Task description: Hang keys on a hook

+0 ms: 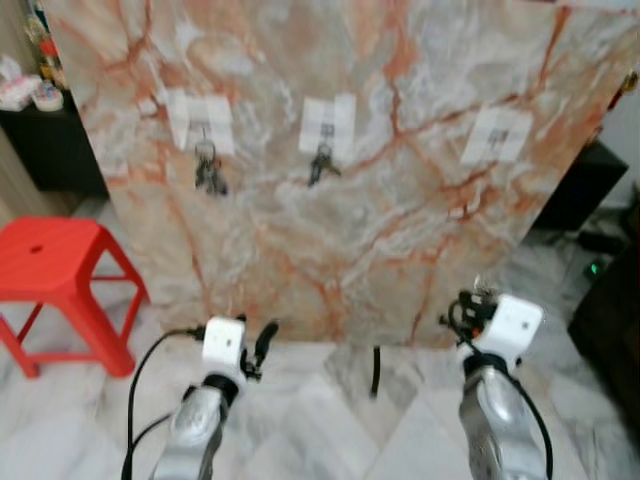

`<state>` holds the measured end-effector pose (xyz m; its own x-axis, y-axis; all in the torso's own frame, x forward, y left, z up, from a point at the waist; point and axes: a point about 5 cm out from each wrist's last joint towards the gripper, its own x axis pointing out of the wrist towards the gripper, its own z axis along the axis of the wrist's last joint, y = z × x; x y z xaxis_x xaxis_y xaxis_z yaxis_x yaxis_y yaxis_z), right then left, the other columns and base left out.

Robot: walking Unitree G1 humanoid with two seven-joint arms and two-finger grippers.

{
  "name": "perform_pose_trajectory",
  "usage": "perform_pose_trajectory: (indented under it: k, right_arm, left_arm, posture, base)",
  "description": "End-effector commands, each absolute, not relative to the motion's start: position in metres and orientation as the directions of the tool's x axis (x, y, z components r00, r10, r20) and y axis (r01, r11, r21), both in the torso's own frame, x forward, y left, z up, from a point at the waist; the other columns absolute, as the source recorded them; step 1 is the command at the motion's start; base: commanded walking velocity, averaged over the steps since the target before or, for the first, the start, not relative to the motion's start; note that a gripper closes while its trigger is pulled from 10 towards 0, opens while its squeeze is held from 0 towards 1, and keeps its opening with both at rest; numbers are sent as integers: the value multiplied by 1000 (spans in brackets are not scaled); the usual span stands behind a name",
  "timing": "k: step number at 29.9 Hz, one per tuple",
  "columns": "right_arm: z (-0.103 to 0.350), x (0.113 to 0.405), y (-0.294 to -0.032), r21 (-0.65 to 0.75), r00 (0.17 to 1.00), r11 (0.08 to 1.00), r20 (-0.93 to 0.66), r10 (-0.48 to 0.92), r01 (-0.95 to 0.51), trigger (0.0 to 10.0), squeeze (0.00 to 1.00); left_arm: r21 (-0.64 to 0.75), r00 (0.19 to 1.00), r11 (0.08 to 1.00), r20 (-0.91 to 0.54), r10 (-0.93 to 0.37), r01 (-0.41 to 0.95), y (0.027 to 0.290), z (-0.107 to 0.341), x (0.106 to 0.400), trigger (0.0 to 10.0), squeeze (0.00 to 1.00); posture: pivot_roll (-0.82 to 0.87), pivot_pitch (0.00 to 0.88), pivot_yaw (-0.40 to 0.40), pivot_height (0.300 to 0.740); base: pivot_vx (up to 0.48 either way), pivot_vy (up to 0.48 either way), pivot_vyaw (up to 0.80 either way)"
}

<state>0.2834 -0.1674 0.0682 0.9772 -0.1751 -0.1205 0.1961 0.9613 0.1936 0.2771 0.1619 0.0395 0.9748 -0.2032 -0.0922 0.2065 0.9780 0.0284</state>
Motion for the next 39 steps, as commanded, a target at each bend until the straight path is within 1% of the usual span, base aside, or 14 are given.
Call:
perform_pose_trajectory:
  k: [1, 12, 16, 23, 27, 28, 30, 31, 32, 33, 35, 36, 37, 39]
  right_arm:
    - [69, 284, -170, 190, 976, 961, -114, -183, 203, 10000, 0]
    - [71, 286, -168, 184, 979, 964, -102, -178, 194, 10000, 0]
    - [72, 288, -172, 173, 977, 964, -101, -187, 202, 10000, 0]
    - [74, 291, -175, 157, 978, 968, -98, -184, 198, 10000, 0]
    - [77, 293, -174, 137, 980, 973, -84, -178, 188, 10000, 0]
    - [77, 293, -173, 137, 982, 974, -87, -168, 179, 10000, 0]
    - [76, 293, -170, 136, 986, 979, -90, -139, 150, 10000, 0]
    - [76, 293, -170, 136, 986, 979, -90, -139, 150, 10000, 0]
    - [77, 293, -168, 138, 987, 980, -85, -136, 147, 10000, 0]
    - [77, 293, -167, 138, 988, 980, -81, -135, 145, 10000, 0]
    - [79, 294, -166, 134, 989, 981, -71, -133, 142, 10000, 0]
    - [80, 294, -167, 129, 989, 981, -65, -135, 142, 10000, 0]
    - [81, 295, -167, 125, 989, 982, -60, -136, 142, 10000, 0]
    - [83, 295, -171, 128, 987, 980, -52, -149, 154, 10000, 0]
  left_arm:
    - [26, 972, 976, -93, -214, 217, 160, 39, 277, 10000, 0]
    - [27, 972, 976, -98, -214, 218, 161, 40, 277, 10000, 0]
    - [21, 971, 975, -101, -217, 220, 158, 39, 277, 10000, 0]
    - [12, 973, 977, -97, -209, 211, 157, 39, 277, 10000, 0]
    - [12, 974, 978, -100, -204, 206, 158, 38, 276, 10000, 0]
    - [16, 973, 979, -111, -203, 206, 158, 37, 276, 10000, 0]
    - [20, 964, 979, -178, -197, 204, 161, 25, 271, 10000, 0]
    - [20, 964, 979, -178, -197, 204, 161, 25, 271, 10000, 0]
    - [31, 959, 980, -213, -188, 199, 164, 18, 268, 10000, 0]
    - [-2, 957, 985, -236, -169, 174, 170, 13, 266, 10000, 0]
    - [63, 951, 990, -292, -103, 126, 187, 6, 264, 10000, 0]
    - [9, 954, 999, -296, -40, 45, 200, 9, 266, 10000, 0]
    - [-34, 955, 999, -297, -1, -10, 208, 11, 268, 10000, 0]
    - [13, 932, 1000, -362, 7, -3, 221, 6, 266, 10000, 0]
  posture:
    - [5, 0, -72, 740]
    - [5, 0, -65, 740]
    - [-1, 3, -68, 740]
    - [0, 7, -77, 740]
    - [-5, 10, -77, 740]
    - [-10, 12, -76, 740]
    - [-1, 12, -77, 740]
    - [-1, 12, -77, 740]
    - [-1, 11, -75, 740]
    - [-3, 11, -74, 740]
    - [-10, 11, -69, 740]
    - [-19, 16, -69, 740]
    - [-19, 16, -69, 740]
    - [16, 10, -72, 740]
  base:
    - [0, 0, 0]
    - [0, 0, 0]
    - [0, 0, 0]
    - [0, 0, -764]
    - [0, 0, 0]
    - [0, 0, 0]
    - [242, 0, 0]
    - [244, 0, 0]
    - [244, 0, 0]
    - [244, 0, 0]
    - [240, 0, 0]
    - [240, 0, 0]
    - [240, 0, 0]
    - [120, 0, 0]
